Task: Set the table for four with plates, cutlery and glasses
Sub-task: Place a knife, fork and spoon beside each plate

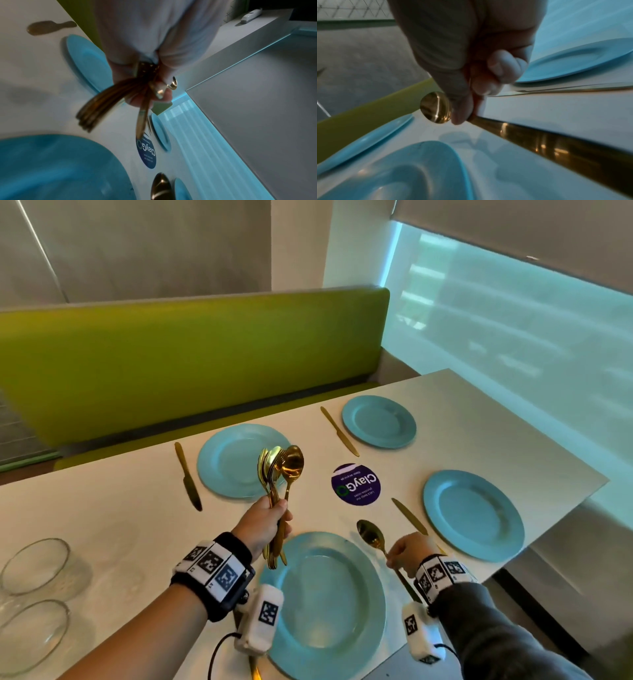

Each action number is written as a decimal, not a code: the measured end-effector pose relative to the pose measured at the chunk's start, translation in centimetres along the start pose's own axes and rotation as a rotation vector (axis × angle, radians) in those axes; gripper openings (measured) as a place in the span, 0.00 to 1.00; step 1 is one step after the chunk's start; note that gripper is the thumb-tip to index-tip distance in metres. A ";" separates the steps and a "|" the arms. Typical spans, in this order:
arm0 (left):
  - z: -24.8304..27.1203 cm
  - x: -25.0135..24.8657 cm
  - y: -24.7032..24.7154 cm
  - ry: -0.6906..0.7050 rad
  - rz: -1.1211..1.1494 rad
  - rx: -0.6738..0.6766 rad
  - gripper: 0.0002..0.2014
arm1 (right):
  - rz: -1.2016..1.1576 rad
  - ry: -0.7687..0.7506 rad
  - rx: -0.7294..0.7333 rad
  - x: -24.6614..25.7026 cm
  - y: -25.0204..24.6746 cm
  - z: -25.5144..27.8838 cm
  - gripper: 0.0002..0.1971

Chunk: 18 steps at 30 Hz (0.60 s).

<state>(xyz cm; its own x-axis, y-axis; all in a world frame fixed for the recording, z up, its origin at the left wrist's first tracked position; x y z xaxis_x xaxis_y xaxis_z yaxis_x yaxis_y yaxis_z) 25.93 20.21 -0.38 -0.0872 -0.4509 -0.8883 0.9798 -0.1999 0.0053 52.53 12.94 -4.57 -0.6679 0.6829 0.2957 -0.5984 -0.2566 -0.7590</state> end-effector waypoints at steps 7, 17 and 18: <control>-1.6 0.5 2.6 -0.024 0.000 -0.047 0.12 | -0.024 0.031 0.061 -1.2 1.0 -2.4 0.09; -2.1 1.2 3.2 -0.045 0.022 -0.117 0.12 | 0.061 -0.006 0.033 -0.3 2.6 -4.3 0.14; -2.0 1.3 3.2 -0.048 0.030 -0.119 0.12 | 0.069 -0.005 0.026 -0.3 2.7 -4.3 0.13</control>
<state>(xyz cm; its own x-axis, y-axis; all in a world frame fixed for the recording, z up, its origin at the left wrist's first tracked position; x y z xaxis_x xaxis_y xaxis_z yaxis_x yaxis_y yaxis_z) 29.32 20.77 -2.43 -0.0630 -0.4966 -0.8657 0.9963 -0.0821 -0.0254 53.07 14.97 -9.22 -0.7102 0.6597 0.2460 -0.5620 -0.3208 -0.7624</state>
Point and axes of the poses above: each hand's wrist, its own z-axis away from the middle knuckle, its own y-axis out of the palm, x = y × z, the point moved 5 cm from there along -z, towards the middle knuckle, and after that the axes turned 1 degree about y, right-handed, at the moved point
